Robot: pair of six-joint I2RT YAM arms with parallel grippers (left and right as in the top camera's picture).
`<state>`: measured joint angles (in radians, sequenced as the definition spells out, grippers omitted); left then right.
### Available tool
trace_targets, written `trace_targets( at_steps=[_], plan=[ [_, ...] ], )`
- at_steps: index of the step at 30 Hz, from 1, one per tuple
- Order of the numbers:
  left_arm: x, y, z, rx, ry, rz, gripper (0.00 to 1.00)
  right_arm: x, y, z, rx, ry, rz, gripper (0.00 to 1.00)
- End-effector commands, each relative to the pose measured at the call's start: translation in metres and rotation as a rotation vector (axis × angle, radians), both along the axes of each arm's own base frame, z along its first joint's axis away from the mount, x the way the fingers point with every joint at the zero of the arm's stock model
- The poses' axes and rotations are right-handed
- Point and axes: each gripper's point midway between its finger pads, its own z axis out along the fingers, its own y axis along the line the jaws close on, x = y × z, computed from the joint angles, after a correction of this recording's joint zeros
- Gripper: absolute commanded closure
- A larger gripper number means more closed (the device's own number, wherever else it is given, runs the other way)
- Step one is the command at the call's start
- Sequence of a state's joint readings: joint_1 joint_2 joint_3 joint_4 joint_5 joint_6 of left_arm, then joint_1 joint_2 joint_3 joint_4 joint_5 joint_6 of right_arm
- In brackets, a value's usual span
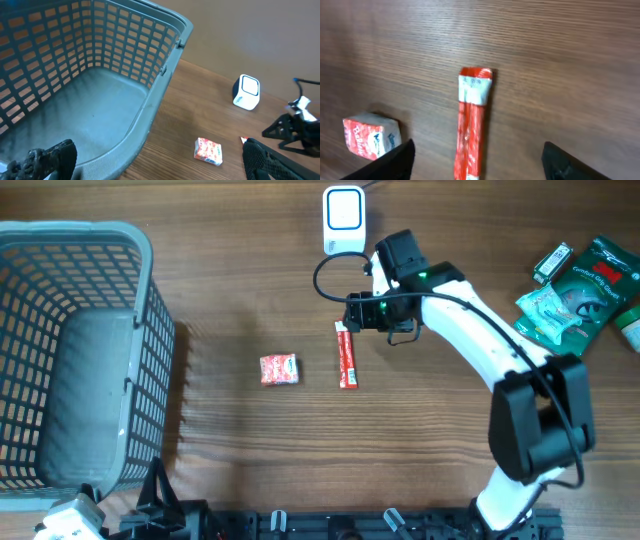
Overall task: Scan the item barcode
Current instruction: 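Reach the right gripper to the red stick sachet and grasp it, then lift the red sachet and move it up to the right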
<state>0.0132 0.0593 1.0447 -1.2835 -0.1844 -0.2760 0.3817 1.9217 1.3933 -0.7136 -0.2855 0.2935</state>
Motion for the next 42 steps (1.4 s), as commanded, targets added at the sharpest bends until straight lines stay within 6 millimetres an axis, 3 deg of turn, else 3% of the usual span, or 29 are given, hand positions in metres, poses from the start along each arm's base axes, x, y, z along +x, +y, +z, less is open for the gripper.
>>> trace_targets(
  at_steps=[1,8,15,17,19,25,27,30,31,34,37,40,42],
  plan=[
    [-0.001,-0.001,0.001,-0.002,-0.012,-0.009,0.0,-0.021,0.024,-0.033,0.076,0.095,0.134,0.21],
    [-0.001,-0.001,0.001,-0.002,-0.012,-0.009,0.0,-0.032,0.029,-0.073,-0.001,0.153,0.156,0.26],
    [-0.001,-0.001,0.001,-0.002,-0.012,-0.009,0.0,-0.032,0.028,-0.084,-0.012,0.164,0.151,0.62],
    [-0.001,-0.001,0.001,-0.002,-0.012,-0.009,0.0,-0.031,0.028,-0.084,-0.011,0.161,0.151,0.6],
    [-0.001,-0.001,0.001,-0.002,-0.012,-0.009,0.0,-0.031,0.025,-0.085,-0.032,0.16,0.147,0.5],
    [-0.001,-0.001,0.001,-0.002,-0.012,-0.009,0.0,-0.036,-0.011,-0.108,-0.301,0.151,0.129,0.56],
    [-0.001,-0.001,0.001,-0.002,-0.012,-0.009,0.0,-0.047,-0.011,-0.122,-0.332,0.184,0.157,0.65],
    [-0.001,-0.001,0.001,-0.002,-0.012,-0.009,0.0,-0.056,-0.009,-0.135,-0.34,0.221,0.171,0.95],
    [-0.001,-0.001,0.001,-0.002,-0.012,-0.009,0.0,-0.058,-0.006,-0.135,-0.321,0.231,0.174,0.96],
    [-0.001,-0.001,0.001,-0.002,-0.012,-0.009,0.0,-0.049,-0.009,-0.128,-0.339,0.215,0.11,0.96],
    [-0.001,-0.001,0.001,-0.002,-0.012,-0.009,0.0,-0.035,-0.031,-0.109,-0.435,0.216,-0.045,0.96],
    [-0.001,-0.001,0.001,-0.002,-0.012,-0.009,0.0,-0.028,-0.069,-0.068,-0.579,0.24,-0.377,0.96],
    [-0.001,-0.001,0.001,-0.002,-0.012,-0.009,0.0,-0.033,-0.104,-0.02,-0.672,0.264,-0.738,0.96]
  ],
)
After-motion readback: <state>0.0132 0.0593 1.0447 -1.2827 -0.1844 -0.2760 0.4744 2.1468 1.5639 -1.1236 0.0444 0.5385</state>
